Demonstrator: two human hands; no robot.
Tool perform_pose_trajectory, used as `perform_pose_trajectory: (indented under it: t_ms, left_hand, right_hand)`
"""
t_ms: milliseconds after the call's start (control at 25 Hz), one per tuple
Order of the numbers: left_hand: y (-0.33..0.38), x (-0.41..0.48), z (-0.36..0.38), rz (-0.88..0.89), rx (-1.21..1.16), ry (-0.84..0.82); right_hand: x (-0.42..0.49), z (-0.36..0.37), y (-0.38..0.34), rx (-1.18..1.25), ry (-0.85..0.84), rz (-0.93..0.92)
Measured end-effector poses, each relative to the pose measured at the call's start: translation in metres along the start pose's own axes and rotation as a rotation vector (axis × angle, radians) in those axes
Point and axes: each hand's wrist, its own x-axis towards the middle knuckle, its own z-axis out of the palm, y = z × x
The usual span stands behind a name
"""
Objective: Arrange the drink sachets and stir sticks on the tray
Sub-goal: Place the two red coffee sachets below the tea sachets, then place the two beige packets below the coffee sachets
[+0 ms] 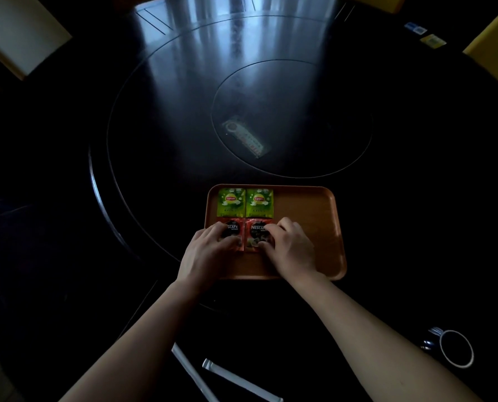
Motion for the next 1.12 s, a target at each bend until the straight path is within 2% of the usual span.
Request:
perform_pose_trajectory:
  t_ms: [560,760,960,1040,1120]
  left_hand:
    - [-0.004,0.0,0.005,0.021,0.003,0.017]
    - [0.001,-0.014,-0.003,0.042,-0.103,0.122]
    - [0.016,-0.077,-0.009,-0.051,-0.192,0.298]
    - [0.027,-0.119,-0.003,-0.046,-0.223,0.265]
    - [0.044,-0.165,0.011,-0.001,-0.244,0.173]
  right_hand:
    - [0.0,0.003,0.007,0.083,0.032,0.003]
    - [-0.008,-0.003,0.008,0.121,0.039,-0.021]
    - [-0.053,-0.018,0.013,0.223,0.108,-0.072]
    - [-0.09,-0.022,0.017,0.302,0.131,-0.09]
    - [-0.137,-0.017,0.029,0.339,0.081,-0.098]
